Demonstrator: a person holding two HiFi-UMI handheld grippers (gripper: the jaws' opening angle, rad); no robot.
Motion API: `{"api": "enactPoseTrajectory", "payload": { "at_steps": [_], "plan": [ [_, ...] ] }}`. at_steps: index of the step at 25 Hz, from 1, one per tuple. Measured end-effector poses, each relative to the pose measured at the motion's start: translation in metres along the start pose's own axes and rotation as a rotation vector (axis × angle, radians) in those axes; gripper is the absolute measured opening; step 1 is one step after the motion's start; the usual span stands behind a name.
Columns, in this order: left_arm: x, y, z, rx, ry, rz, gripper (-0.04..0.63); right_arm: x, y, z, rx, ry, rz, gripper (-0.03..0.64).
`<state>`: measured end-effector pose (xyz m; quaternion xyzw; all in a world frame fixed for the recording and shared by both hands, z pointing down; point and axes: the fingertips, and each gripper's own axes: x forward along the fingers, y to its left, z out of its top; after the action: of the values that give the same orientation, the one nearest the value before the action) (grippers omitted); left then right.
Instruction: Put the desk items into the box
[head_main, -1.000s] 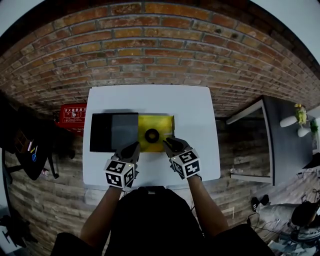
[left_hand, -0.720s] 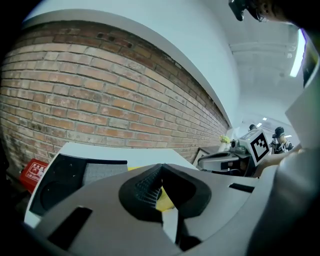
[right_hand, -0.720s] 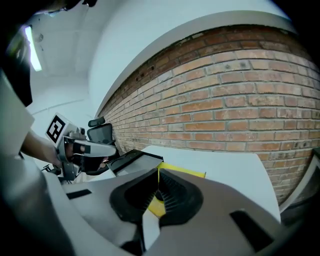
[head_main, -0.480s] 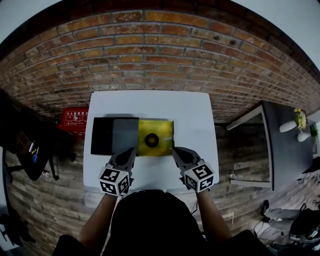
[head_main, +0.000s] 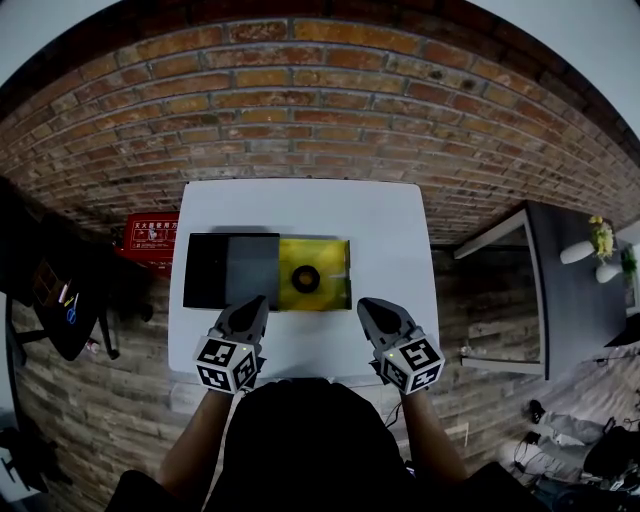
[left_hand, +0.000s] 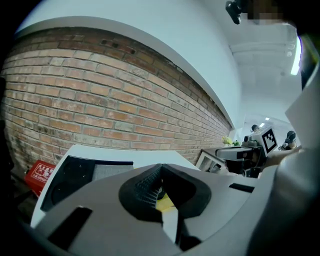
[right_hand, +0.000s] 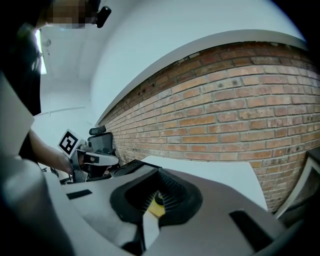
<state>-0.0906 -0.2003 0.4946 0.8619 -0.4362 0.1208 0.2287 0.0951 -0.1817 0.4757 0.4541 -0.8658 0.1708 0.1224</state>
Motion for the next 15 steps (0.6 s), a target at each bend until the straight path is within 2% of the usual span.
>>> {"api": "enactPoseTrajectory", "payload": {
  "at_steps": [15],
  "plan": [
    [0.0064, -0.0023, 0.0043, 0.008, 0.001, -0.017, 0.012, 0.0001, -0.0055, 0.0034, -0.016, -0.011, -0.043, 0.02]
  ]
}}
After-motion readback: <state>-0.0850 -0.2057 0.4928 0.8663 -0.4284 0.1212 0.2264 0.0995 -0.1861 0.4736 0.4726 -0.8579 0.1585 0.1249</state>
